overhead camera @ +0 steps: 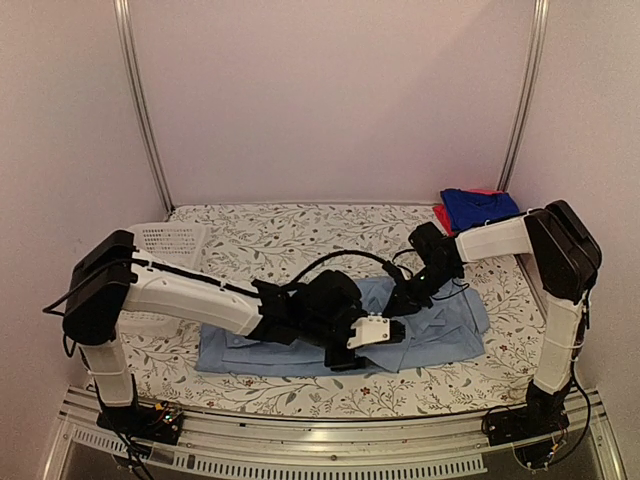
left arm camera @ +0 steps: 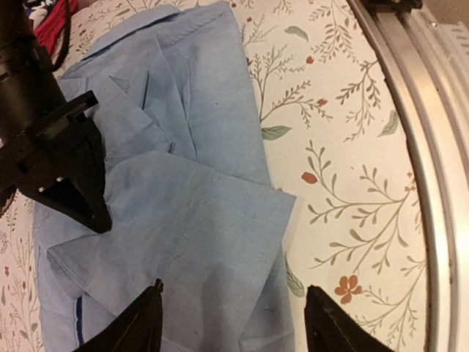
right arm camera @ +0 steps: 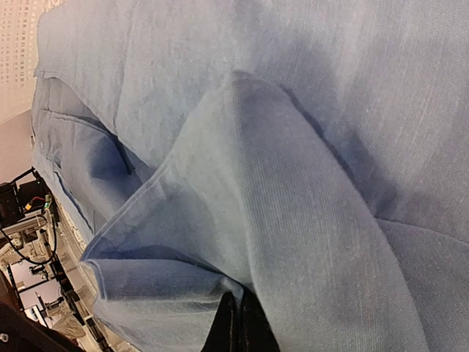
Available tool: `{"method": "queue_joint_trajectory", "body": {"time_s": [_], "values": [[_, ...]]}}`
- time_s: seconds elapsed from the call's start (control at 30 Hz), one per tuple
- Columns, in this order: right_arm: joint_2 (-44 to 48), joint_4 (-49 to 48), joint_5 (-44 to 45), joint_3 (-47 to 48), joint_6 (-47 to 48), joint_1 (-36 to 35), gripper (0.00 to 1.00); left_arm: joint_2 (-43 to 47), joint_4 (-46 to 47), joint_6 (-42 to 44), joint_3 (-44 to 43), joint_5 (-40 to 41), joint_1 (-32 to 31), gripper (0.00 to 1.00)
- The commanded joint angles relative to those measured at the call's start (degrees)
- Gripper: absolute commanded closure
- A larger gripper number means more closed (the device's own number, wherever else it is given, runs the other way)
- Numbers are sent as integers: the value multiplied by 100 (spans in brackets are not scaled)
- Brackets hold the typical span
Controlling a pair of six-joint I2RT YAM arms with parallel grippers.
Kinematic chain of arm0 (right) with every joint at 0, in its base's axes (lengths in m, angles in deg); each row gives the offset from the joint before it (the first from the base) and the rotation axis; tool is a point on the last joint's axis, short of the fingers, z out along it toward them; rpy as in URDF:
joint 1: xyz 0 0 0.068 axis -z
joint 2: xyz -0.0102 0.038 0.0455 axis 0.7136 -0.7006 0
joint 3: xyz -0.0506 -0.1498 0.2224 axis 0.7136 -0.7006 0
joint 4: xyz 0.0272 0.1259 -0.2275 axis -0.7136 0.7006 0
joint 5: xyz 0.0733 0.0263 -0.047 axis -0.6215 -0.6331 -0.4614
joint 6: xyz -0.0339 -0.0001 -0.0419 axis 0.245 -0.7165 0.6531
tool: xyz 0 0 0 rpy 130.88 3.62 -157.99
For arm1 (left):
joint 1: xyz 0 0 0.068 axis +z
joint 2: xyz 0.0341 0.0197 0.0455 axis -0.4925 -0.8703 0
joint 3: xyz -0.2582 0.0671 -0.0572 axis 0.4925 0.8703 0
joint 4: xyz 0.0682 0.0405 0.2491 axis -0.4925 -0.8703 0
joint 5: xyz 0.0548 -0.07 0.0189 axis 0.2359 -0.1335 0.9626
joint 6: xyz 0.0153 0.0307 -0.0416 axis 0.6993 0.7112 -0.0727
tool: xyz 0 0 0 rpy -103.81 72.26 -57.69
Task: Fold and stack the mixed laundry pile
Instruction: Fold the 1/3-folded shirt at the center of the board.
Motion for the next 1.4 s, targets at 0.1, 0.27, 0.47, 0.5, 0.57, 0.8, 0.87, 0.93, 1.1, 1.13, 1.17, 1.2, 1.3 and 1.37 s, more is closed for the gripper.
{"method": "queue_joint_trajectory", "body": {"time_s": [0.1, 0.27, 0.47, 0.5, 0.57, 0.8, 0.87, 0.93, 1.1, 1.13, 1.17, 1.2, 1.3, 1.37], "values": [[-189, -6, 103, -118, 113, -39, 100, -739, -110, 947, -313, 1197, -279, 35], [-180, 2, 79, -162, 153, -39, 100, -872, 95, 1176, -351, 1688, -281, 40], [-147, 35, 59, -181, 190, -41, 100, -832, 384, 1264, -393, 2103, -284, 58], [-145, 30, 59, -183, 196, -37, 100, -831, 400, 1275, -402, 2116, -287, 60], [-144, 39, 59, -192, 215, -35, 100, -820, 399, 1275, -447, 2145, -281, 62], [-162, 78, 50, -183, 265, -40, 100, -375, 129, 1192, -98, 1807, -375, 39], [-162, 104, 49, -181, 284, -38, 100, -66, 91, 1164, 210, 1685, -378, 37], [-169, 109, 50, -177, 303, -39, 100, 265, 236, 1170, 569, 1652, -372, 34], [-192, 84, 12, -181, 324, -35, 100, 380, 403, 1250, 958, 1971, -345, 33], [-200, 83, 9, -180, 317, -38, 100, 333, 405, 1271, 977, 2029, -346, 32], [-212, 76, 7, -182, 310, -39, 100, 278, 681, 1289, 984, 2090, -345, 32], [-226, 76, 2, -184, 305, -40, 100, 216, 777, 1313, 972, 2183, -355, 32], [-238, 65, -9, -208, 304, -40, 100, -71, 1004, 1435, 806, 2526, -351, 31], [-249, 52, -19, -227, 303, -38, 100, -265, 1082, 1514, 667, 2718, -362, 31]]}}
